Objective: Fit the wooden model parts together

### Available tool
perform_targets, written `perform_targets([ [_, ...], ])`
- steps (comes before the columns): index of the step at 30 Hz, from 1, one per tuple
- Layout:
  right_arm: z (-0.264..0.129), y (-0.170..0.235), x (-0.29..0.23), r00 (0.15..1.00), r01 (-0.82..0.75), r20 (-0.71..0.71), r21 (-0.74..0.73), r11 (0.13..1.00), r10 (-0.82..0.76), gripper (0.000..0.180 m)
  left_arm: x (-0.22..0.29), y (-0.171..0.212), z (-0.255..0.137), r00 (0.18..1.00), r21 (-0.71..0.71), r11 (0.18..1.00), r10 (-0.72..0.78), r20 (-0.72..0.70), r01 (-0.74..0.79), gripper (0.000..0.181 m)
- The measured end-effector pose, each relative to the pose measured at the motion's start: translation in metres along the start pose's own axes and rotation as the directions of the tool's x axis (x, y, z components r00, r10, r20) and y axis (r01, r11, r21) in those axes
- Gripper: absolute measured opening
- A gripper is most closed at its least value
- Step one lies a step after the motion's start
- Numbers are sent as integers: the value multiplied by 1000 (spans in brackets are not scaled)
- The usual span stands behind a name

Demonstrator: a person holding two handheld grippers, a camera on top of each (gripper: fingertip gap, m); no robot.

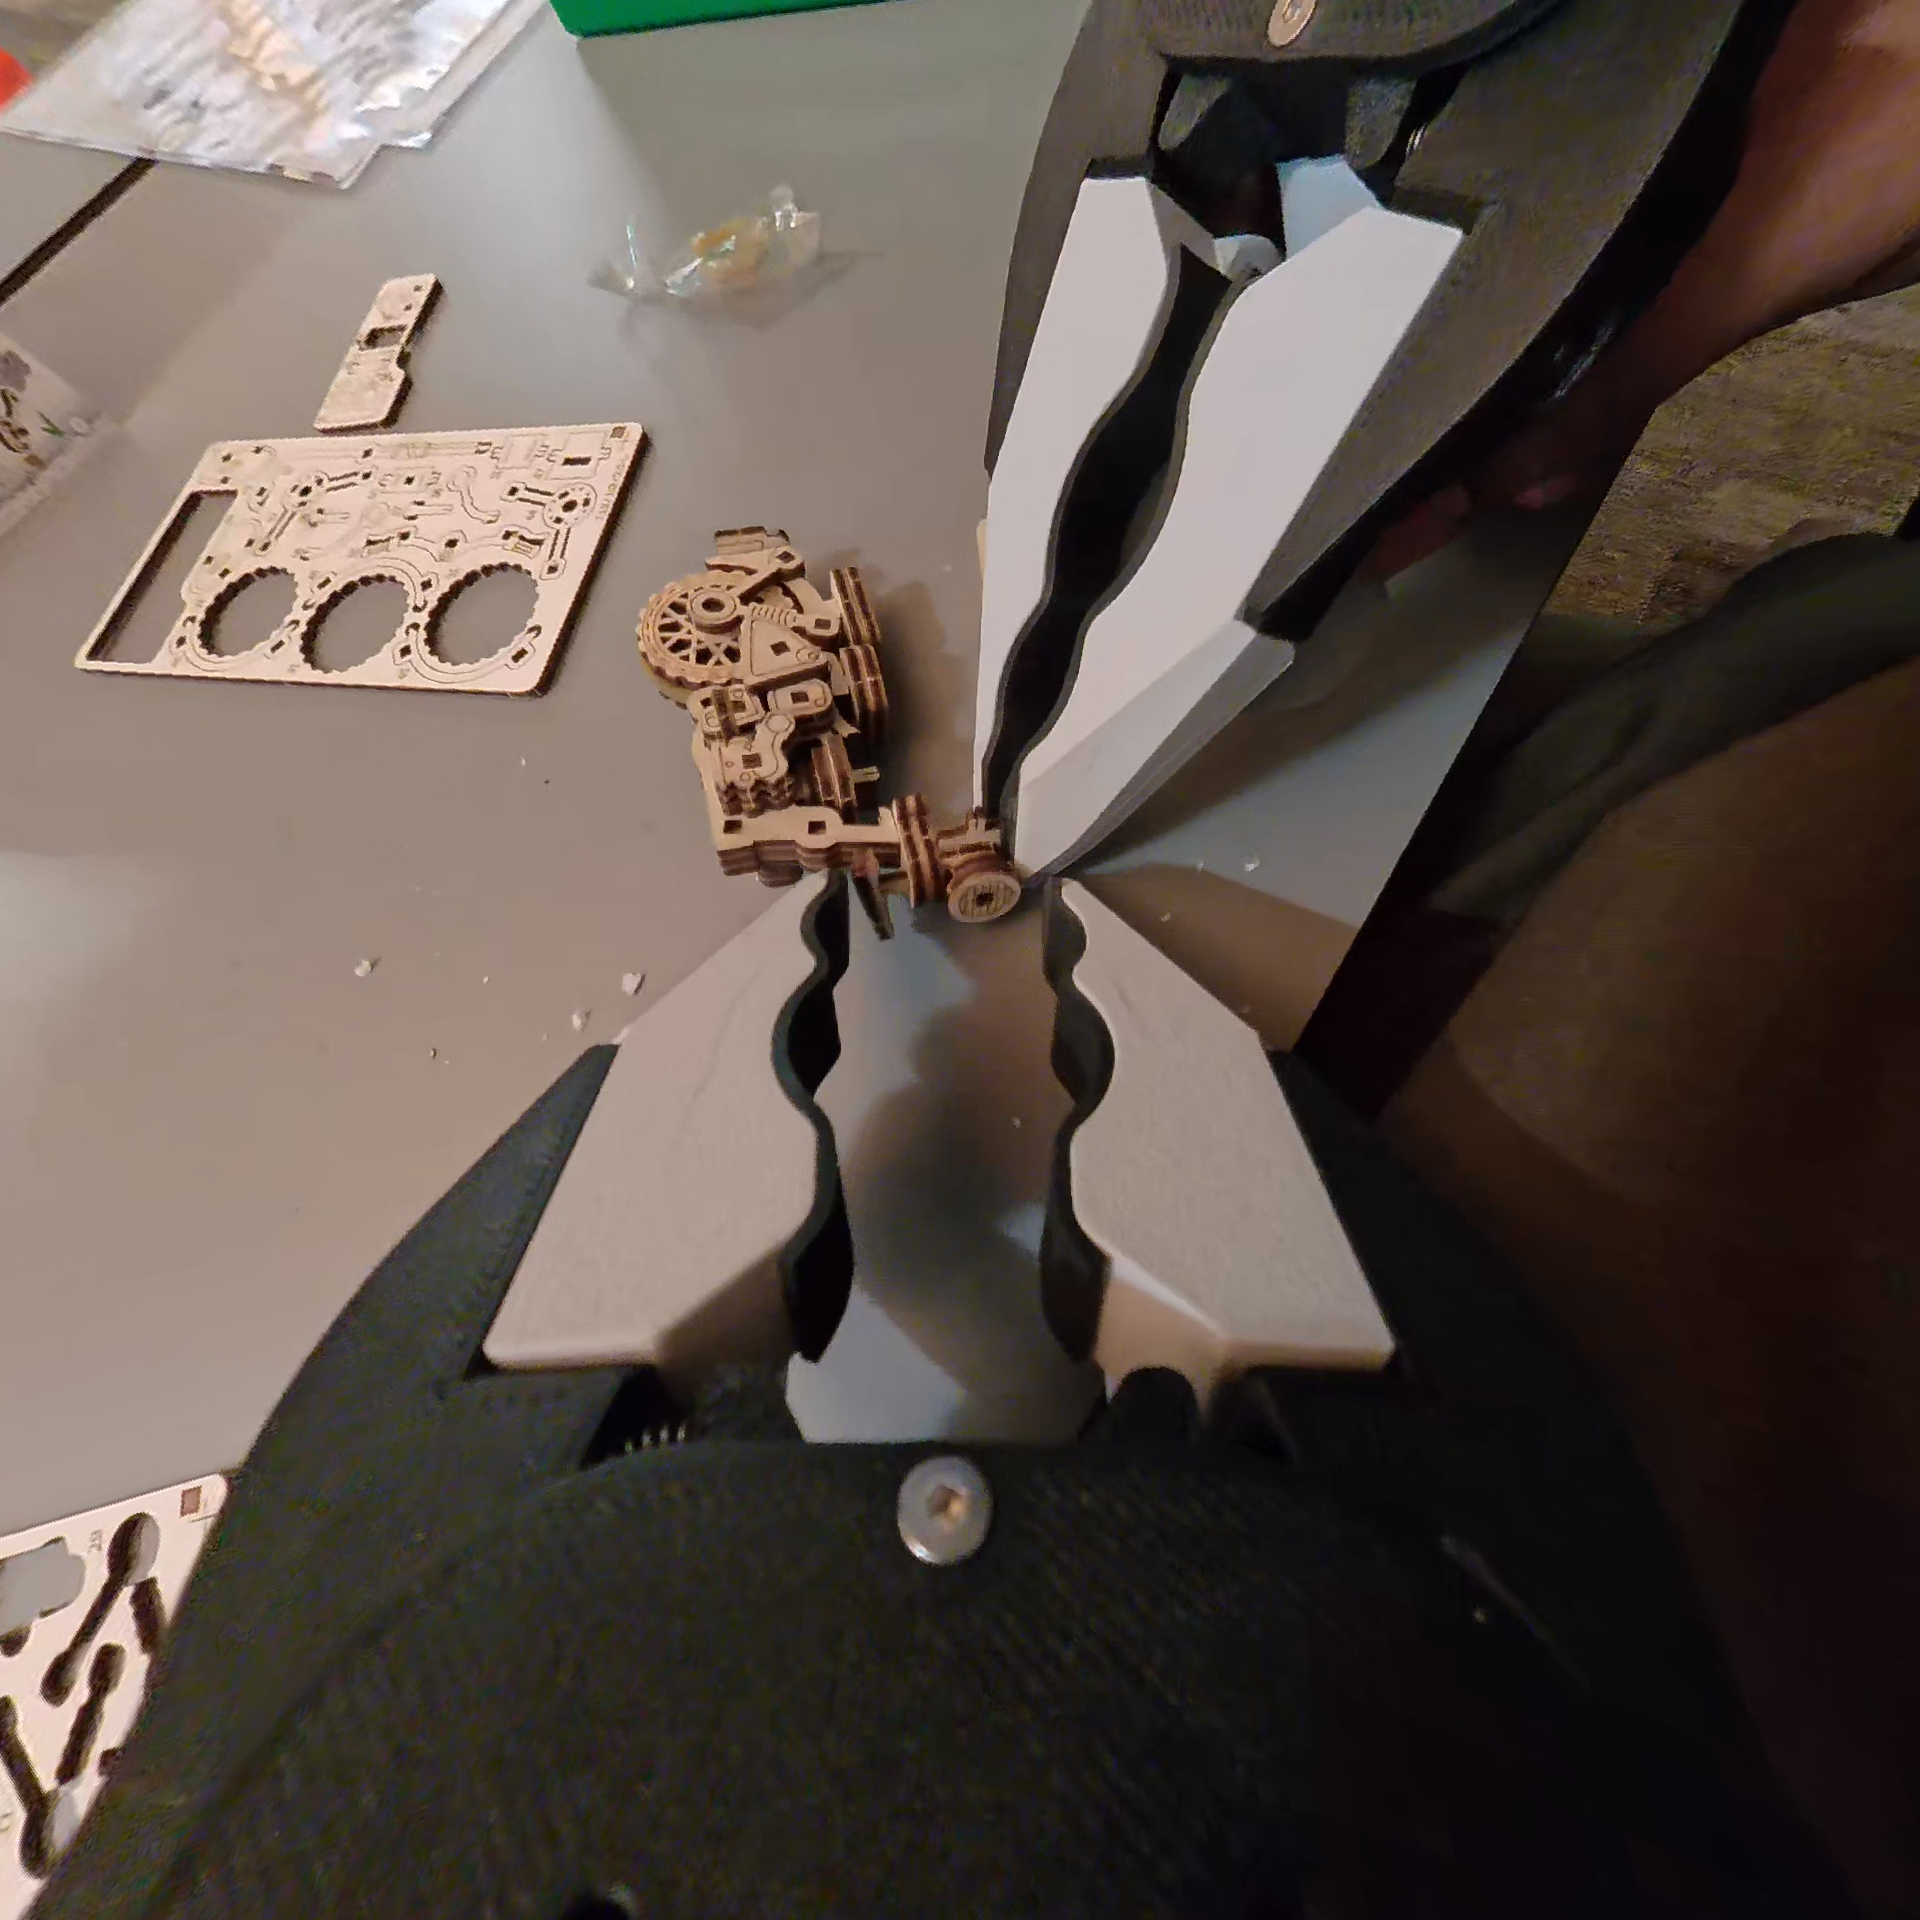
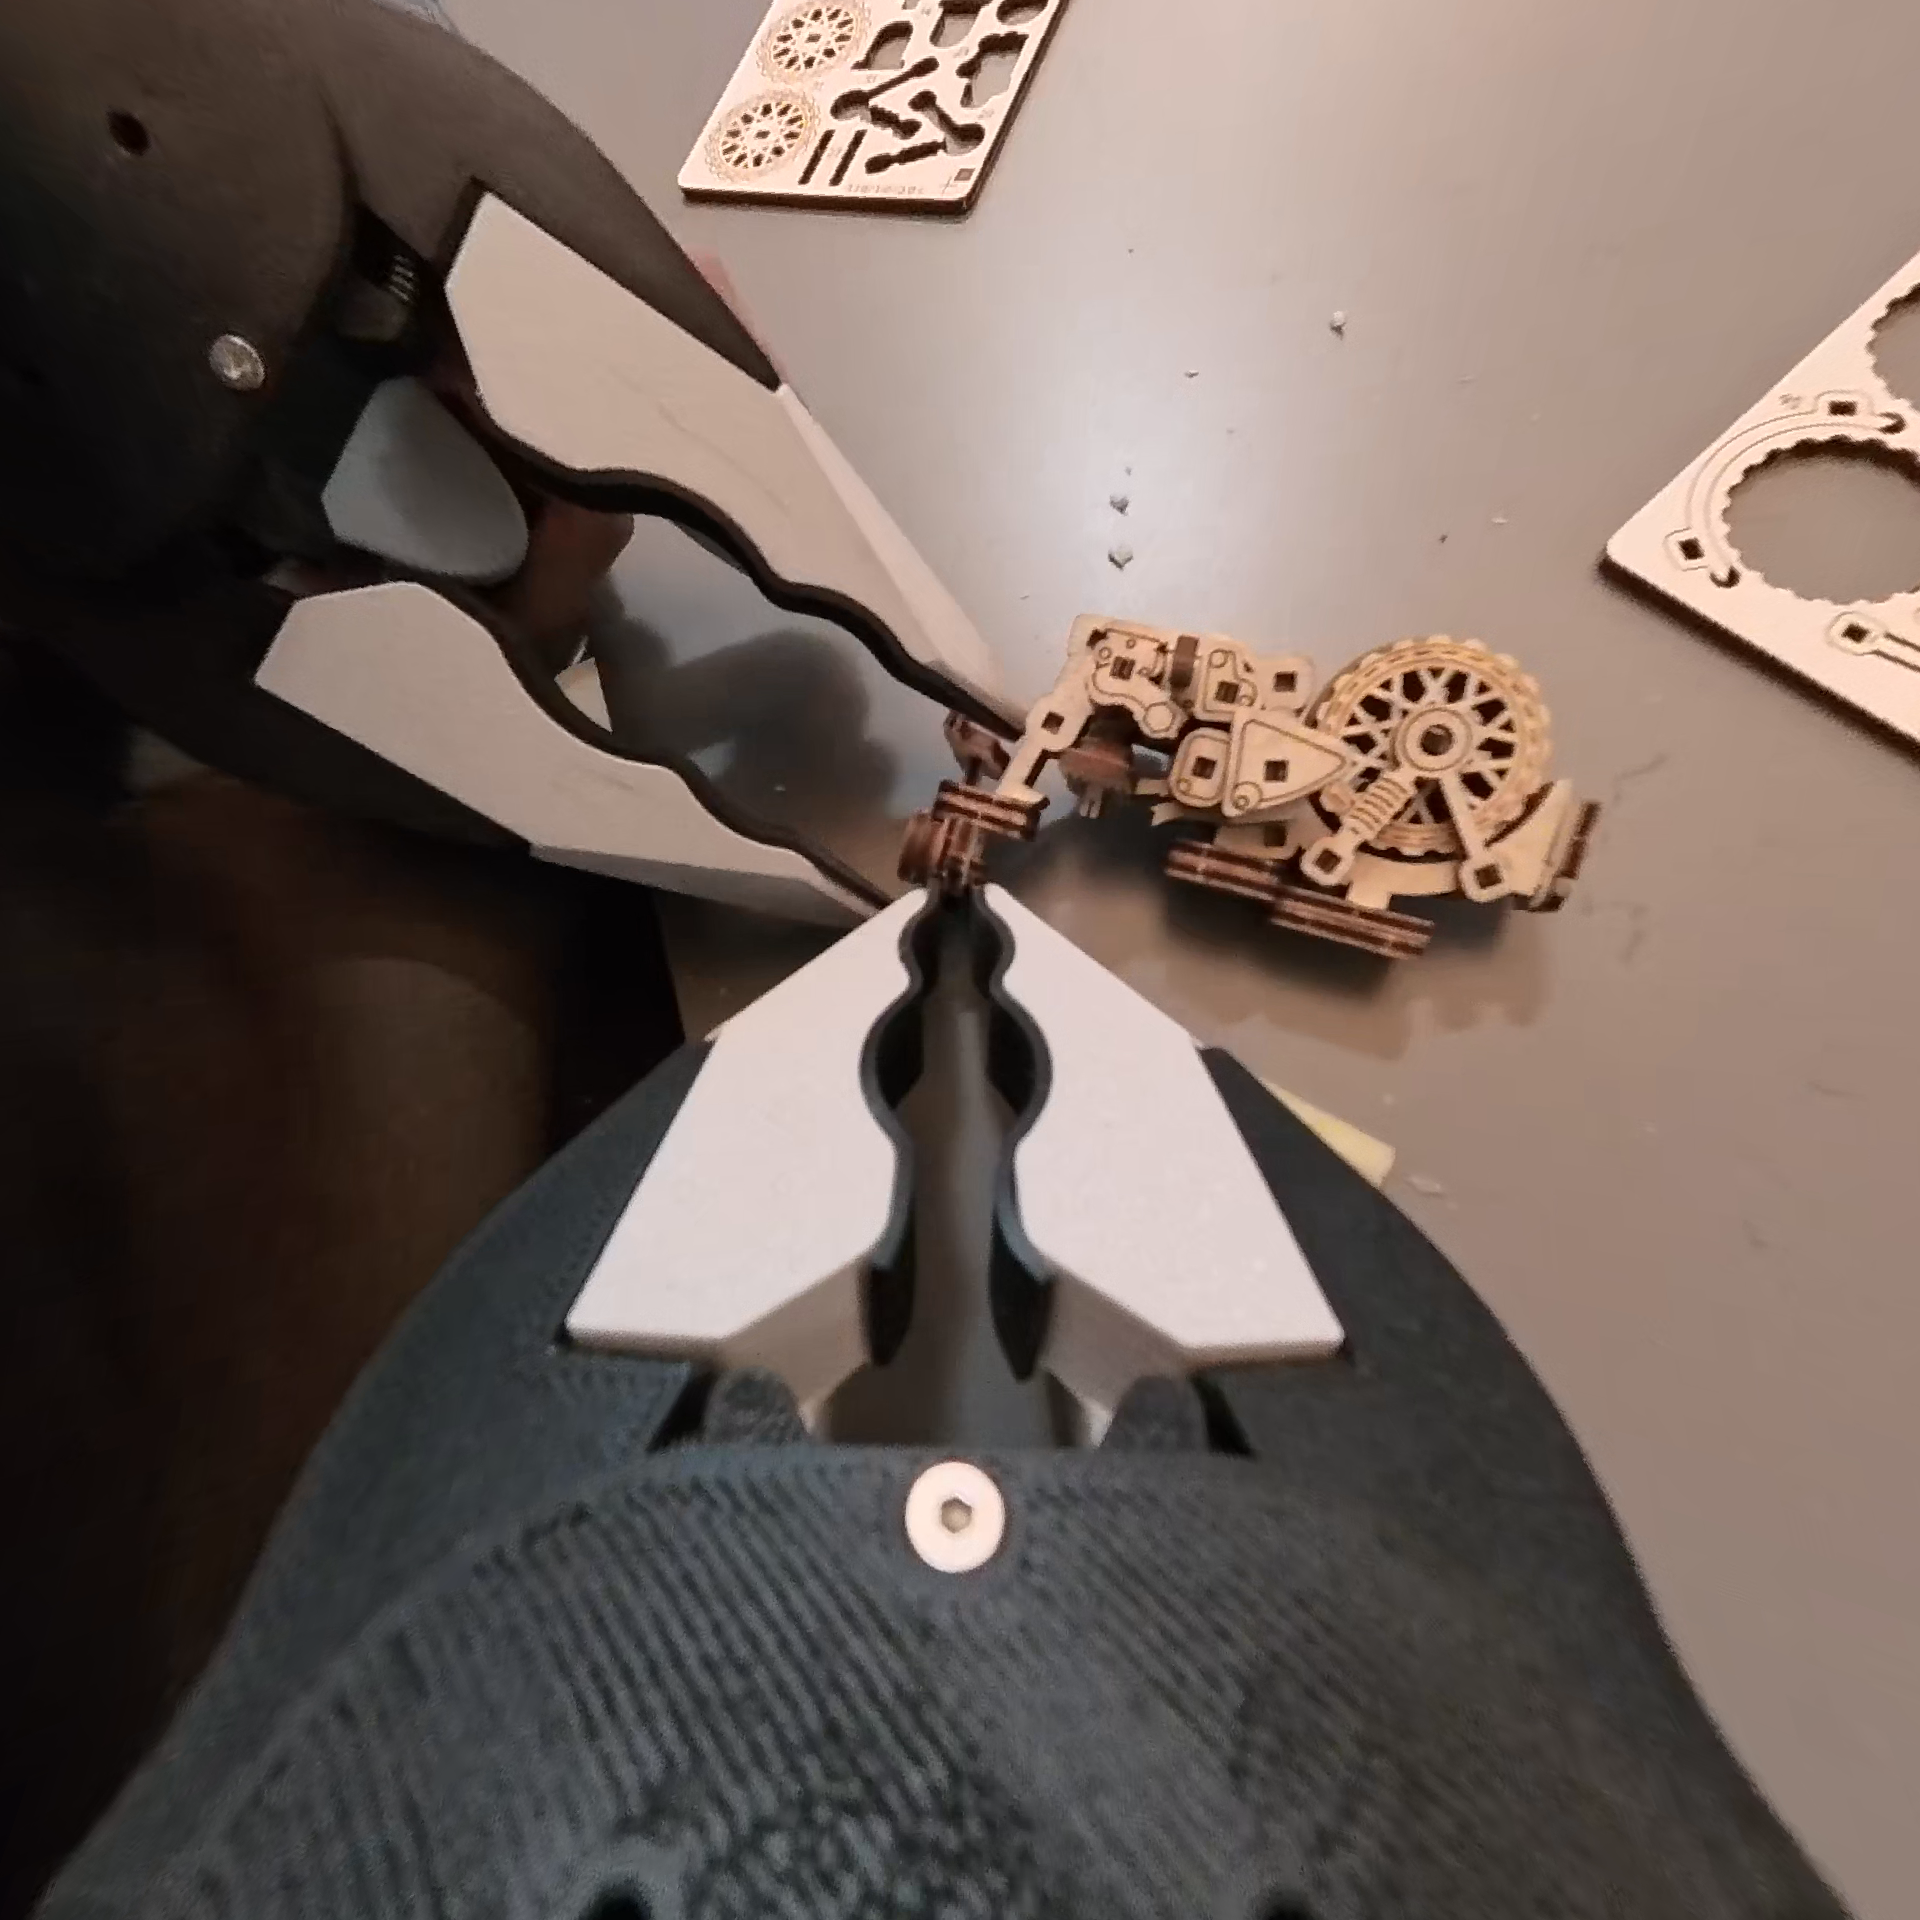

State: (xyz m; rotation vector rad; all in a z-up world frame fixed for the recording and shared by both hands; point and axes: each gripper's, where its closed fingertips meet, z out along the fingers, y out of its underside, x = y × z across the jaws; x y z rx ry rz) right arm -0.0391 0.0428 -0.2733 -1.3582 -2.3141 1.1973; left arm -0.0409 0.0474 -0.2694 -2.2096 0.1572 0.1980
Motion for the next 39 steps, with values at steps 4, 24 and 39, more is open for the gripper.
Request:
perform_targets([
  [4,1,-1,-1,1000,7,-2,-2,1000,-7,2,1,0,0,1000,5,1000,4,-1,-4,34],
  [24,0,0,-1,1000,24,18,-31,999,-23,1,0,1,0,1000,-8,1000,7,4,-7,28],
  [39,0,0,-1,998,62,18,-55,997,-61,2,-2,0,1,995,-32,996,89,49,-87,27],
])
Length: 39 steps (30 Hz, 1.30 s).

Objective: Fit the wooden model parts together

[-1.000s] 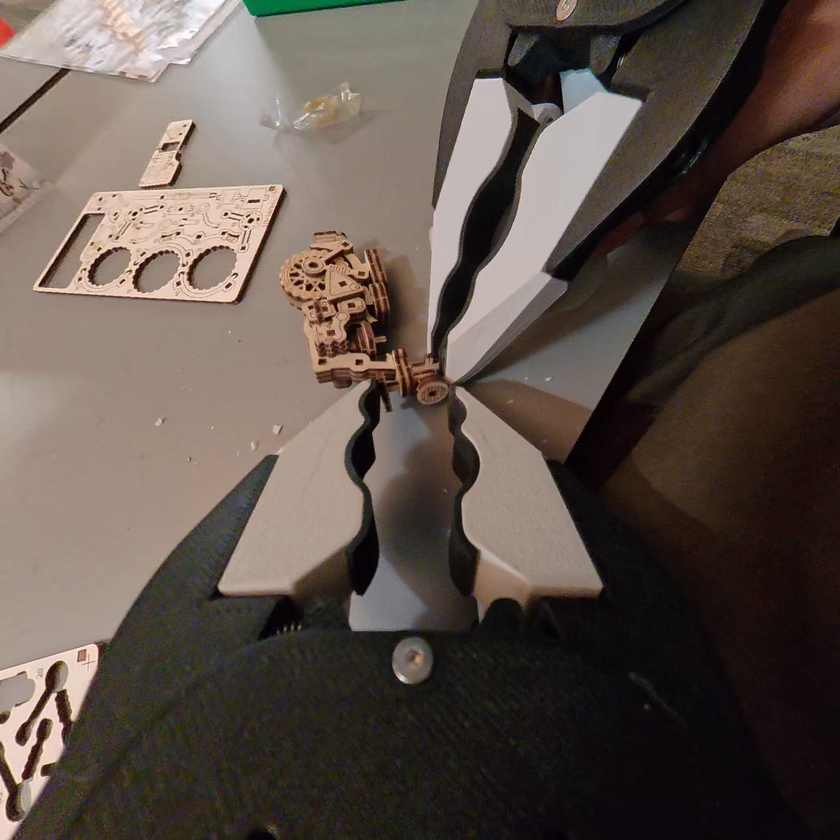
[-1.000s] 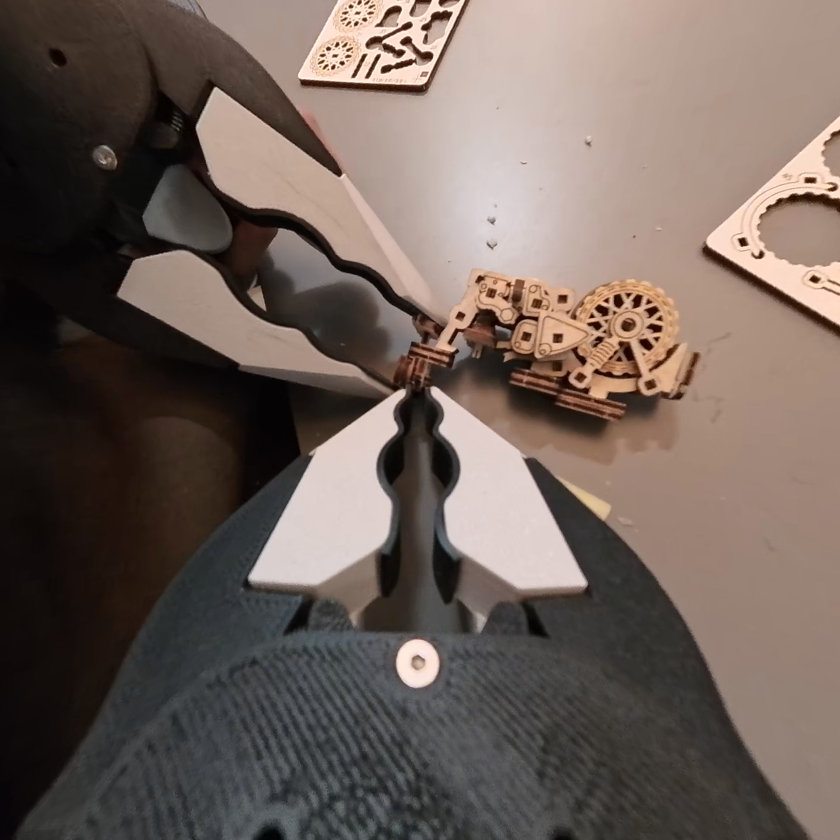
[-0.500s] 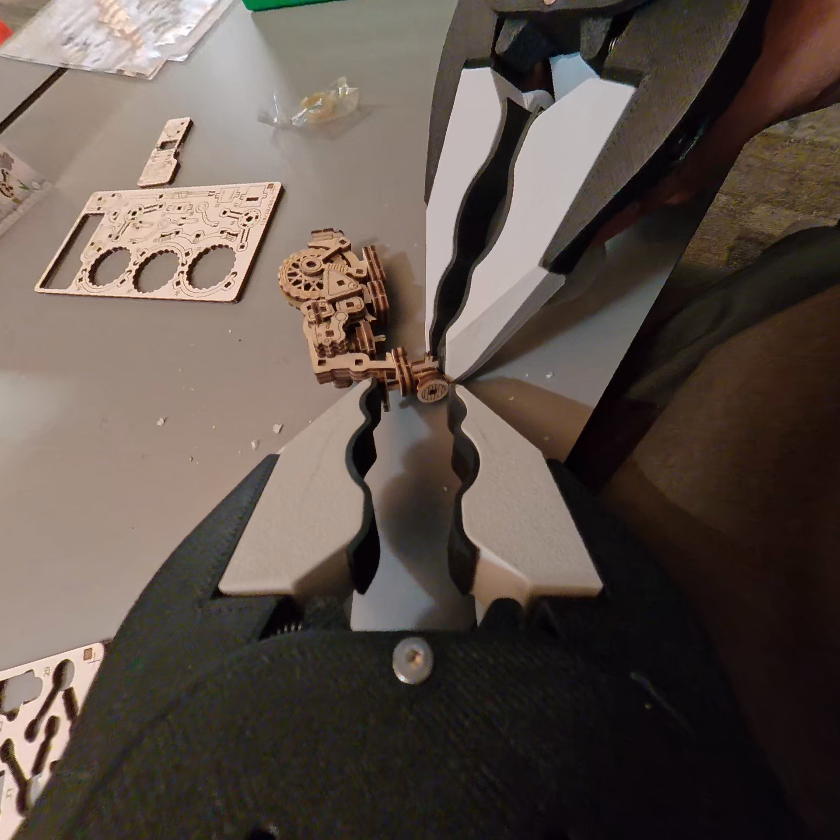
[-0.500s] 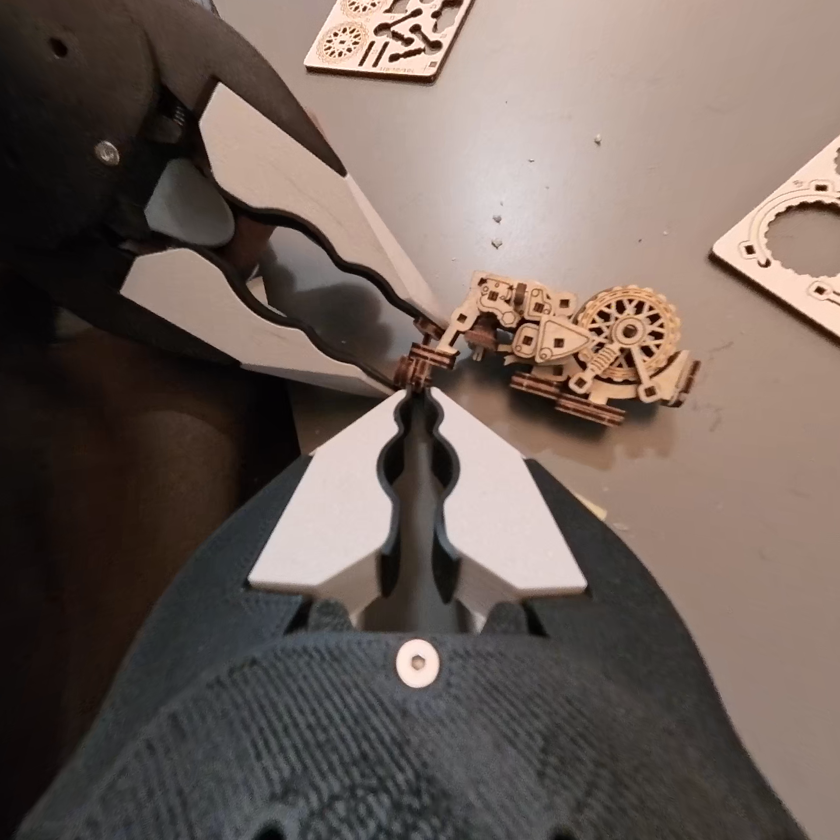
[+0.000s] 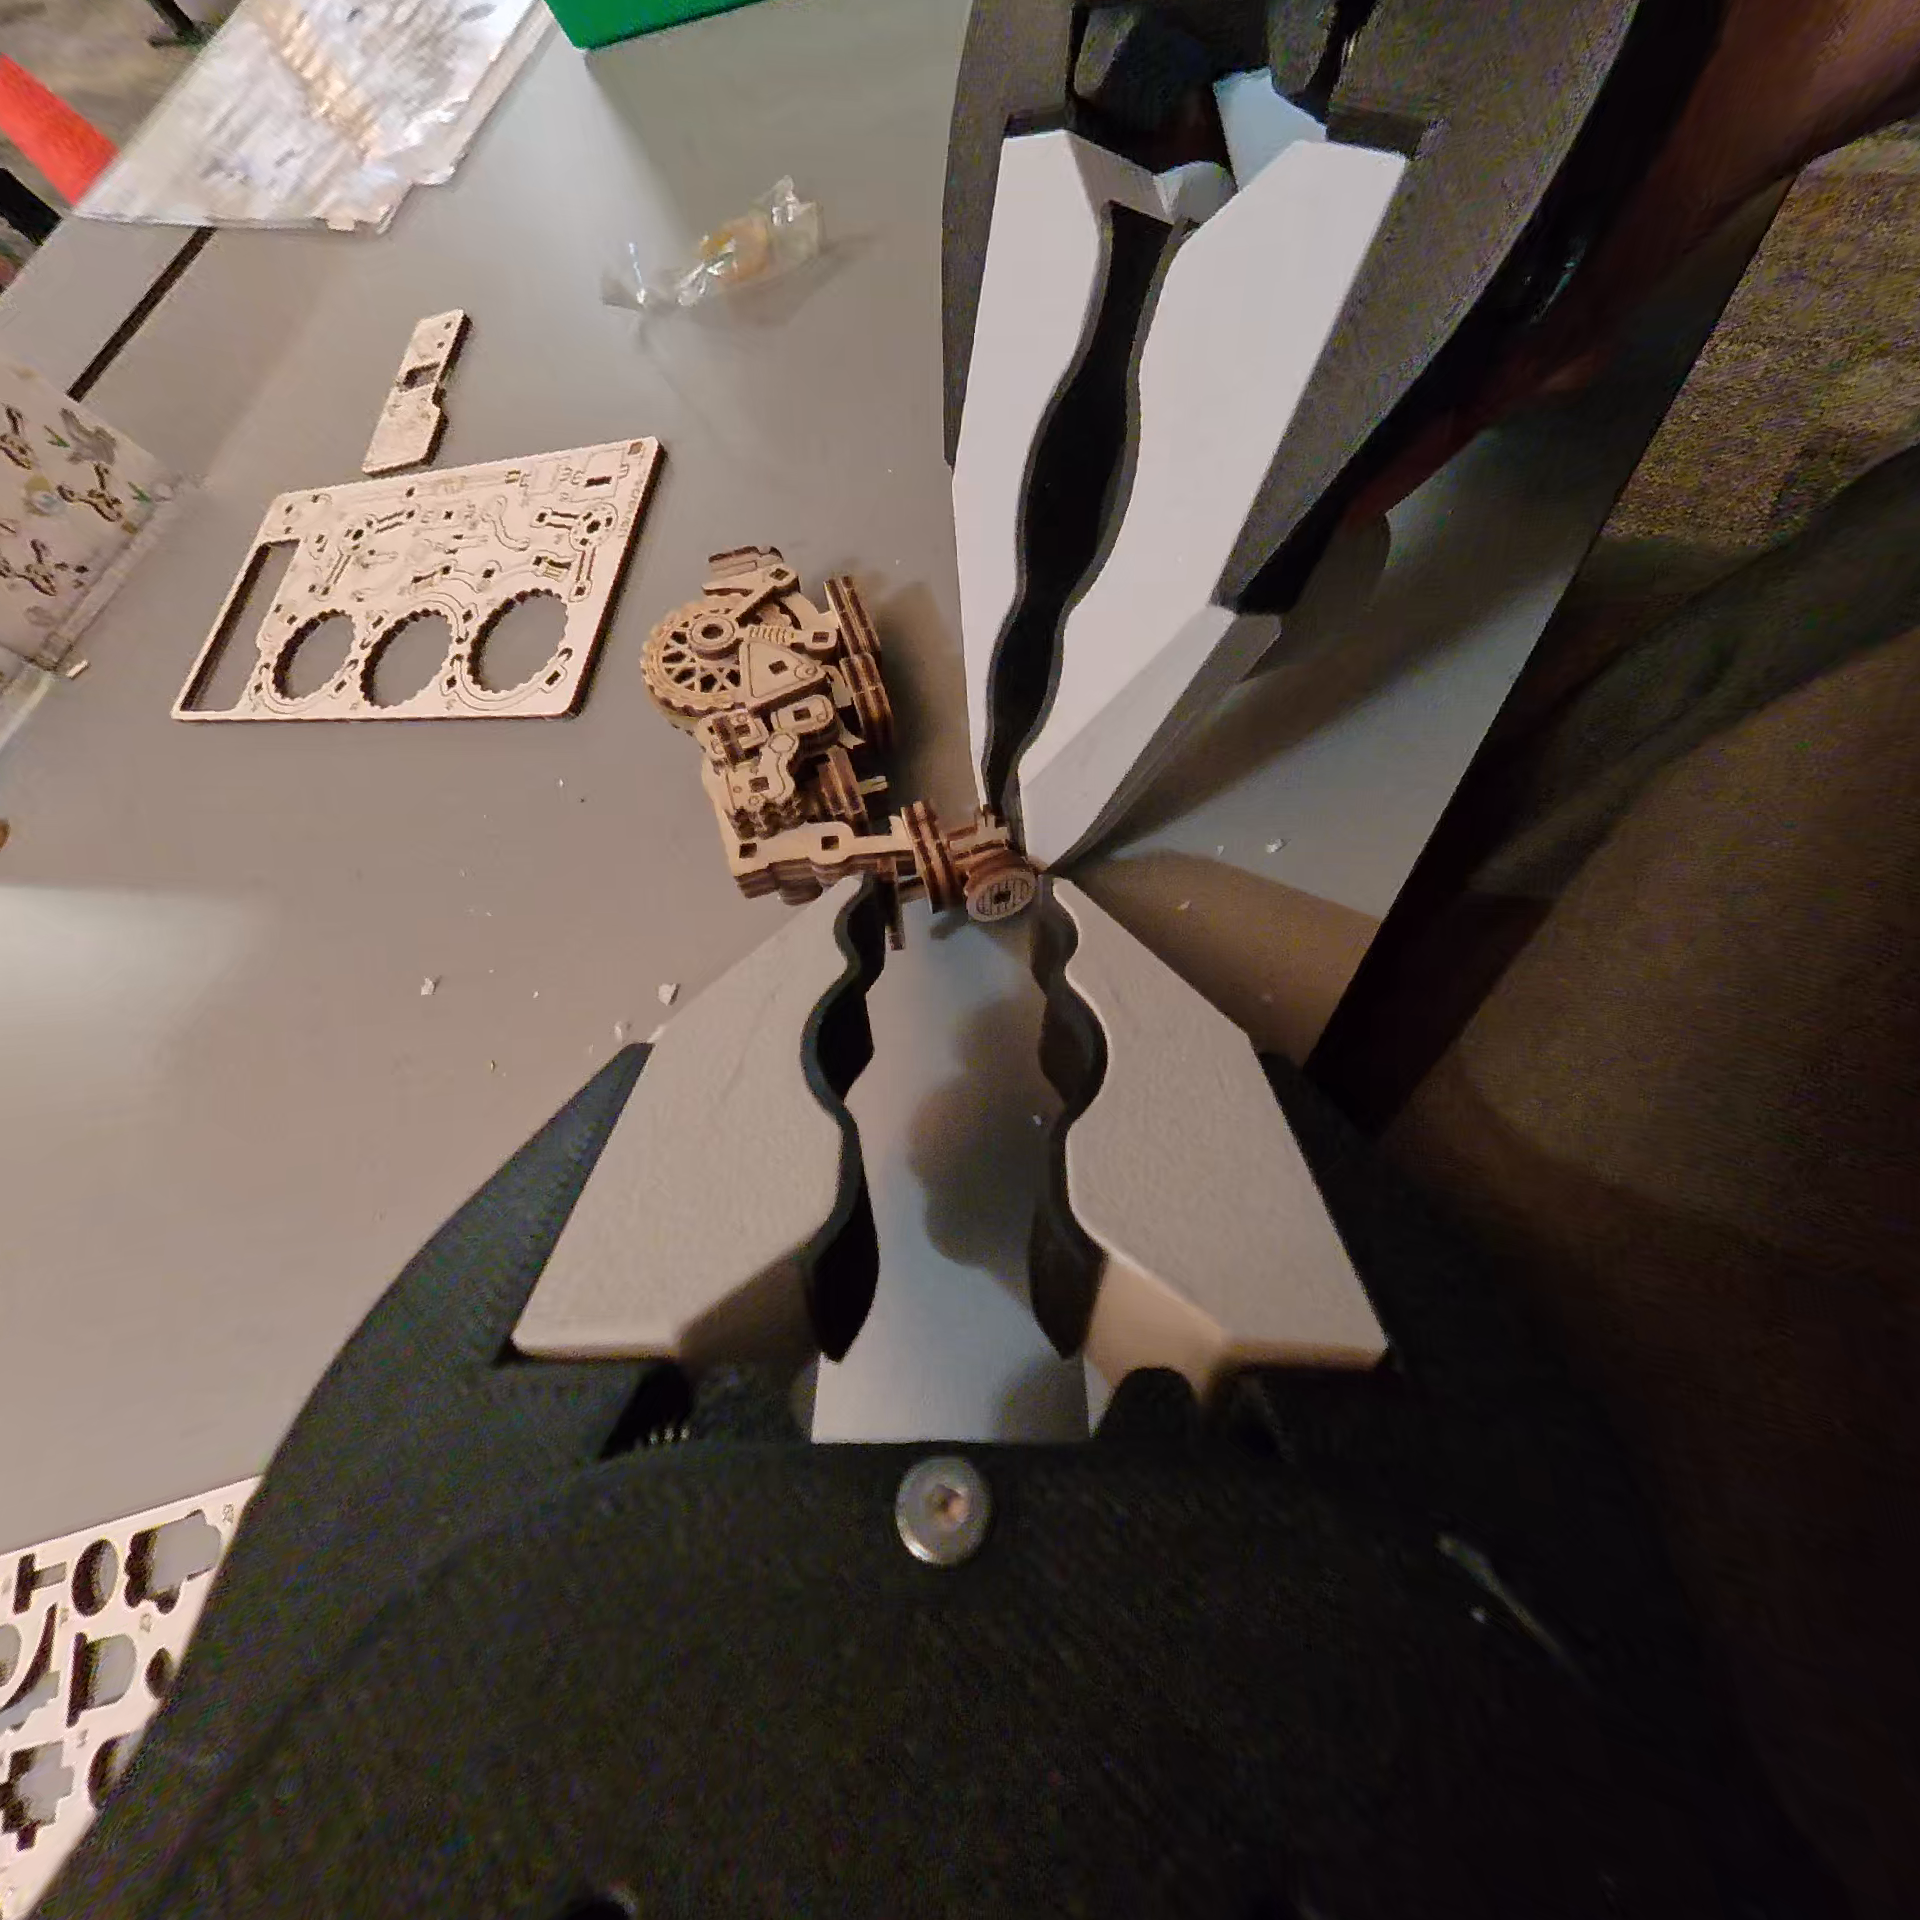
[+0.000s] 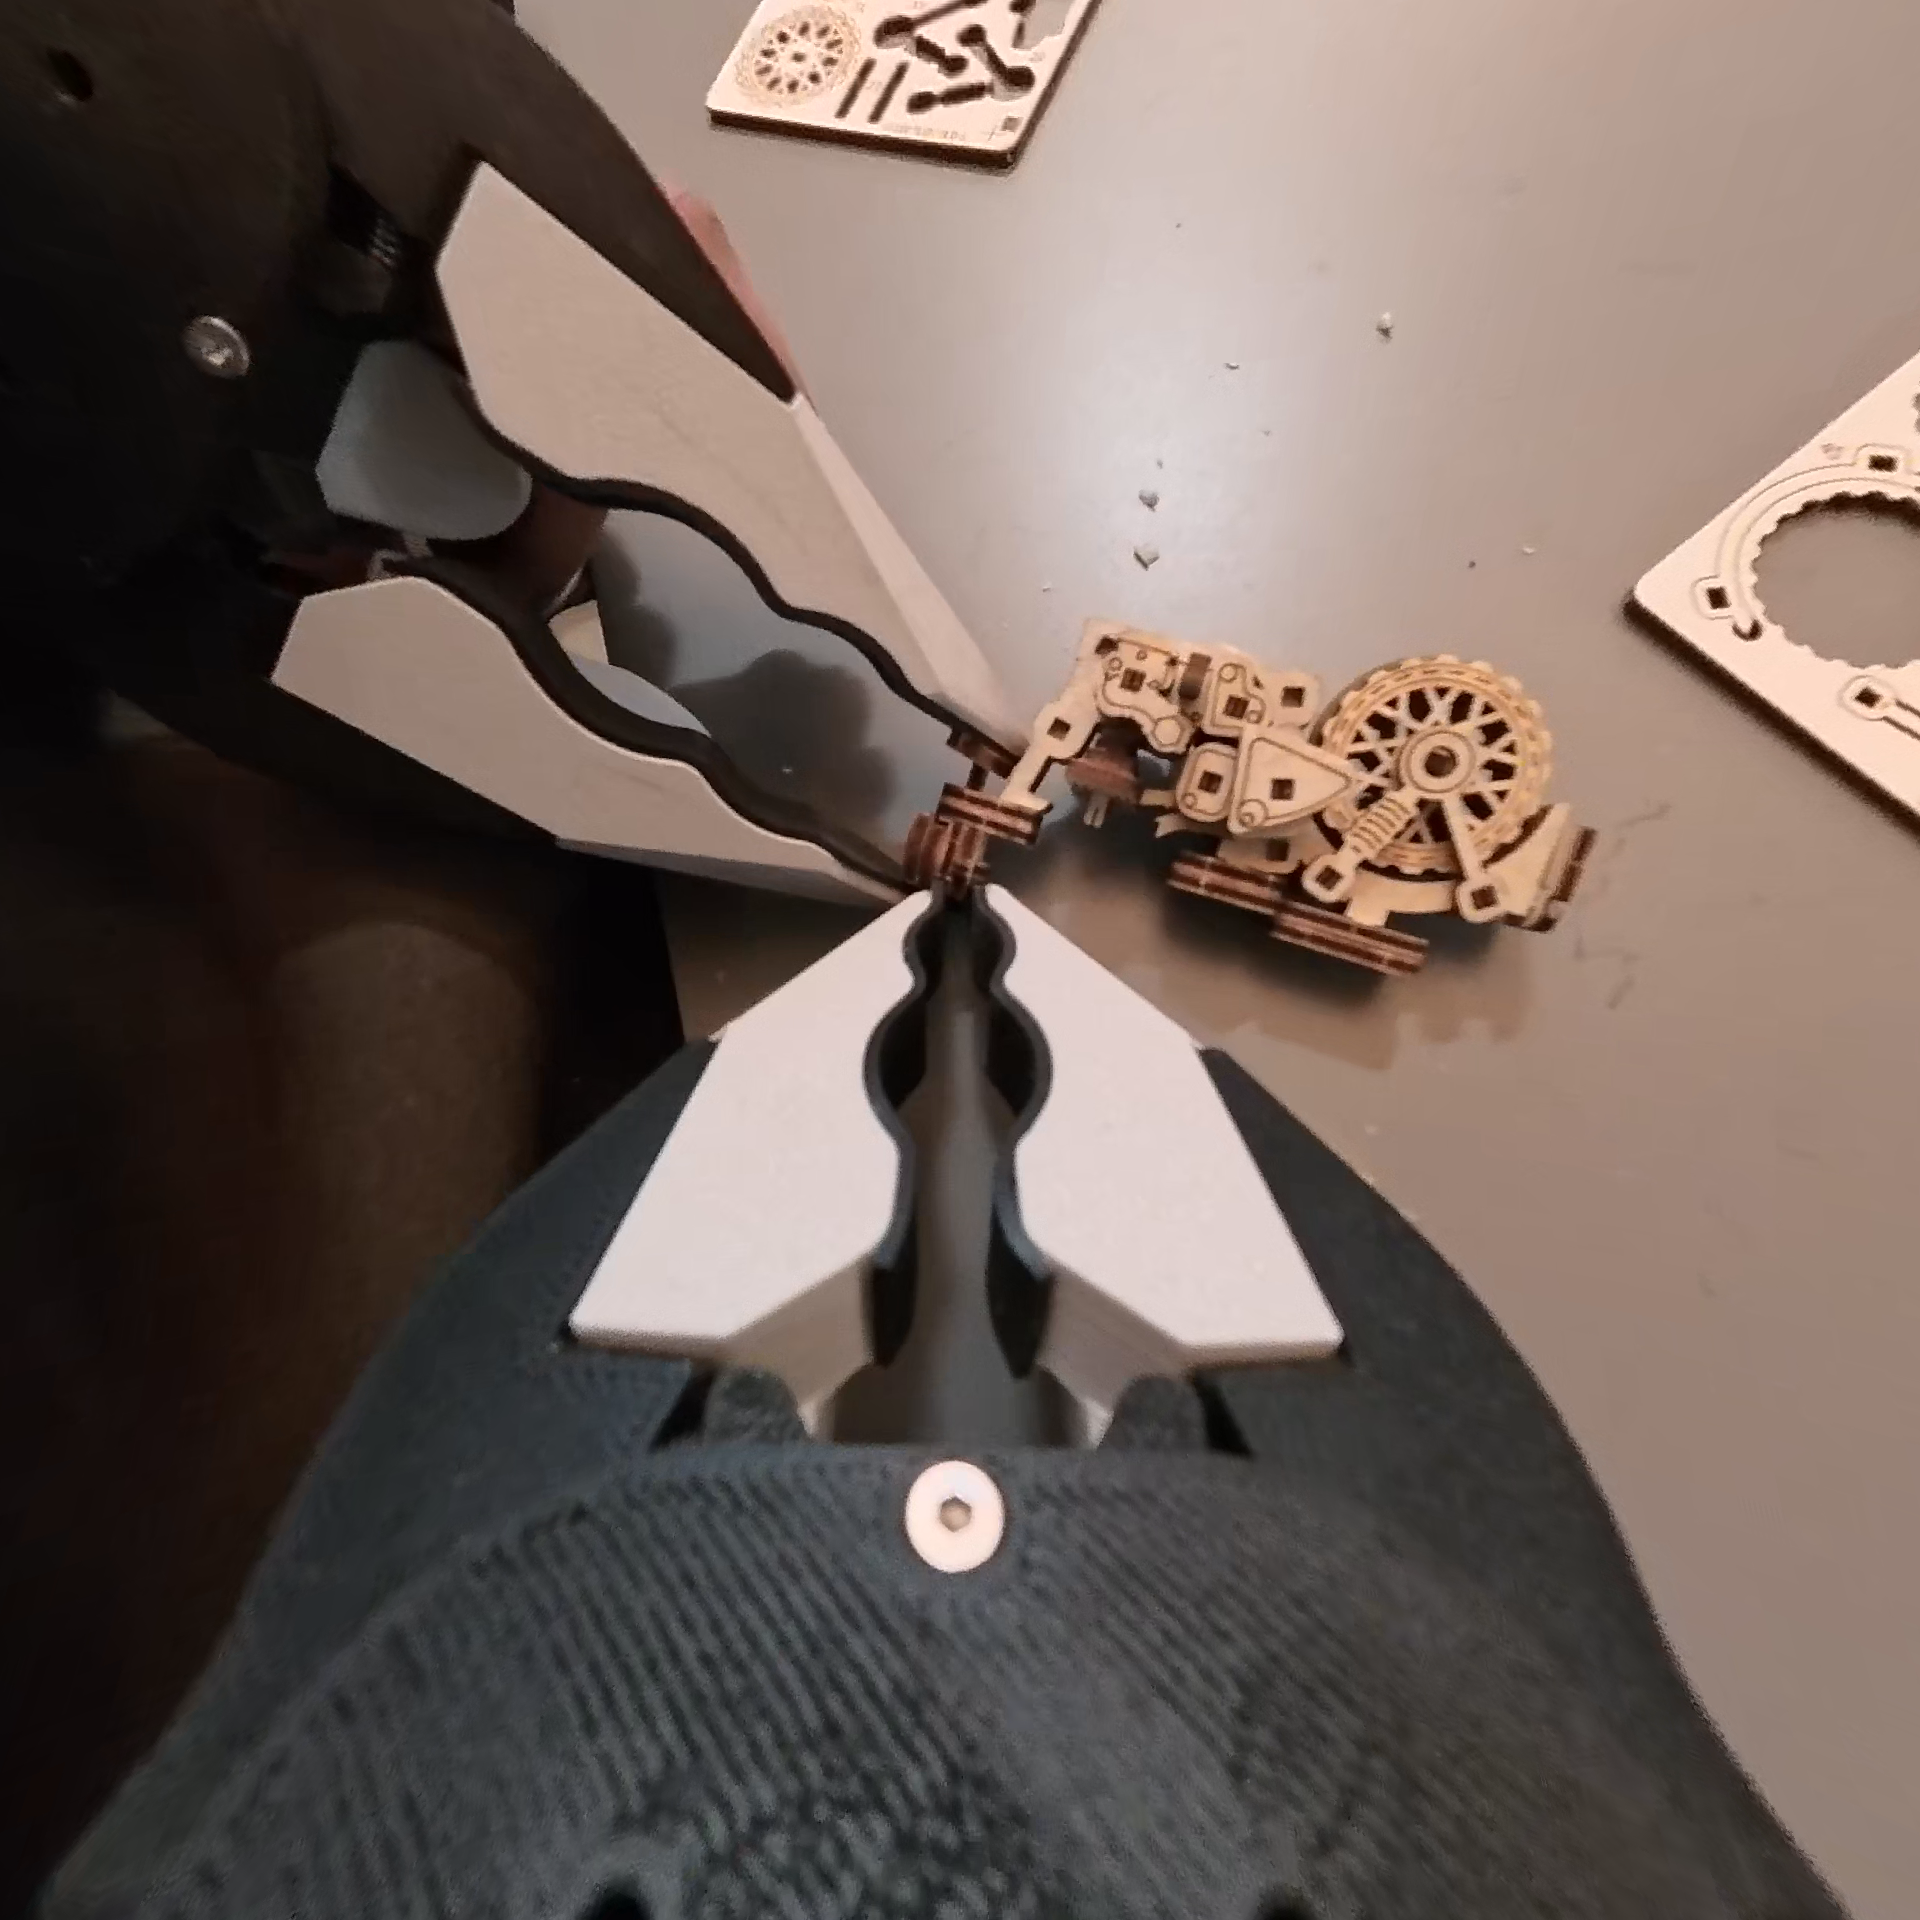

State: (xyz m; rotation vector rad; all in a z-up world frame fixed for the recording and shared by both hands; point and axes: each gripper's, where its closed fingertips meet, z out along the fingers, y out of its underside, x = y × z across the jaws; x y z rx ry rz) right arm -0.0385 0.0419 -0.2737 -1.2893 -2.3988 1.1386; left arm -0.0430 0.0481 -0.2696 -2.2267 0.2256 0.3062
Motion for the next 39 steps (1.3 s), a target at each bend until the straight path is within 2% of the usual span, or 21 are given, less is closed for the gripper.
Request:
perform_targets([
  [14,0,-1,3,999,-32,-2,11,999,32,2,-1,0,1,1000,-7,1000,-7,9,7,26],
  [25,-1,-6,8,994,-105,-19,70,992,106,1,-10,-5,-3,994,44,994,-104,11,104,32],
  [39,2,-9,9,991,-131,-9,88,987,132,2,-14,-6,-5,986,59,985,-164,-15,165,25],
])
